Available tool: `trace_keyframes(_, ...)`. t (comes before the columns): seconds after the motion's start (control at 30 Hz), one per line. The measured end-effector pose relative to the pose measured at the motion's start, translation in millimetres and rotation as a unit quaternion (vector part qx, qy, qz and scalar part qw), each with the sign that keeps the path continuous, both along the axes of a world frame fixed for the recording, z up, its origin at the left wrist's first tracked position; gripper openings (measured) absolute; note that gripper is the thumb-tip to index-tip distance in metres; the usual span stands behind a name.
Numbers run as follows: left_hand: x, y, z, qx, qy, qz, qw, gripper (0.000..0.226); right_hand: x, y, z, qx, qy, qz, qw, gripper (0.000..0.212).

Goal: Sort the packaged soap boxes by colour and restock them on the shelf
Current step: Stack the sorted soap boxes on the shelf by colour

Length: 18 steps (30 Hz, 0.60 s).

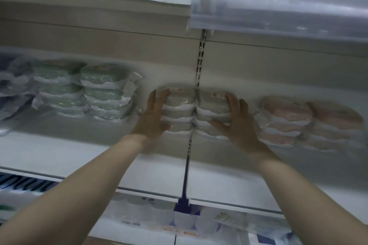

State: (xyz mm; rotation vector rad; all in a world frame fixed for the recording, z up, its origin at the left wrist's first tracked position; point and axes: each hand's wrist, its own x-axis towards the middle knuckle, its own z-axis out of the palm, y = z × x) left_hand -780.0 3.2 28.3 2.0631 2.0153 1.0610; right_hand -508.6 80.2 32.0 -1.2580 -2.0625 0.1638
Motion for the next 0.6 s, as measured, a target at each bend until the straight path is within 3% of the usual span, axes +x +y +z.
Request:
trace_keyframes(0.17,21,8,-5,0.006,-0.035,-0.019,0.999,0.110,7,3,-1,-0.017,-0.007,-0.042,0.999,0.100)
trace_keyframes(0.27,20,7,-2,0.002,-0.013,-0.013,1.000,0.108,6,8,-2,-0.029,-0.015,-0.042,0.999,0.101)
trace_keyframes(0.37,25,5,3,-0.013,0.100,0.086,0.991,0.104,9,6,-1,-0.005,-0.056,-0.065,0.996,0.099)
trace_keyframes(0.43,24,3,8,0.035,0.209,0.141,0.967,0.109,12,2,0,0.083,-0.117,-0.095,0.985,0.094)
trace_keyframes(0.53,27,3,9,0.105,0.319,0.107,0.936,0.121,10,-6,-1,0.206,-0.211,-0.097,0.951,0.092)
trace_keyframes(0.6,37,6,7,0.099,0.337,0.093,0.932,0.126,7,-8,-5,0.201,-0.257,-0.096,0.940,0.104)
